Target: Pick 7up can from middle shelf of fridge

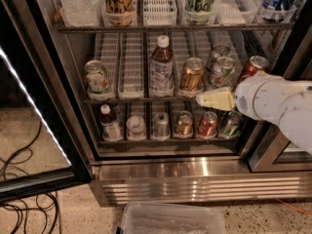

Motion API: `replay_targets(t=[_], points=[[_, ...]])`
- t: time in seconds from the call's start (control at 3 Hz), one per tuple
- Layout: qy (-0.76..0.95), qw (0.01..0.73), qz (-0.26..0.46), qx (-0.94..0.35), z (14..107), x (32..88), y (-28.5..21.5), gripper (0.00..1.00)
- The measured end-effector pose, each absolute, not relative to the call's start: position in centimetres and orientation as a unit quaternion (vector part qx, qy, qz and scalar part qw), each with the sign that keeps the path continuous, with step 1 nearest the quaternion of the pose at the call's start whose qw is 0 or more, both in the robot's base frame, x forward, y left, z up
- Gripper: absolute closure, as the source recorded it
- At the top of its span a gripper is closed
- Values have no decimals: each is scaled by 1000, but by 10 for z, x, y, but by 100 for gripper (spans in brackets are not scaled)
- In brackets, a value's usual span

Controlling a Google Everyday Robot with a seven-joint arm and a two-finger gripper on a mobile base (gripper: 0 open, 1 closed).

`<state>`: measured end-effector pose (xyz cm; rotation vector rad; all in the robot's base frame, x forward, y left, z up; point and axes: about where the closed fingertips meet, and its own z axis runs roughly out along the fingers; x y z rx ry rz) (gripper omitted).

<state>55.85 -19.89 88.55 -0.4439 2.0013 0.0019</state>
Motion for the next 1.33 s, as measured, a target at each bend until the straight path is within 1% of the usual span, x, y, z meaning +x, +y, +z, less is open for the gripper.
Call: replay_targets(t=[0.33, 1.33], points=[[819, 548, 2, -174, 888, 566, -200, 0], [816, 555, 11, -161, 863, 557, -204, 0]])
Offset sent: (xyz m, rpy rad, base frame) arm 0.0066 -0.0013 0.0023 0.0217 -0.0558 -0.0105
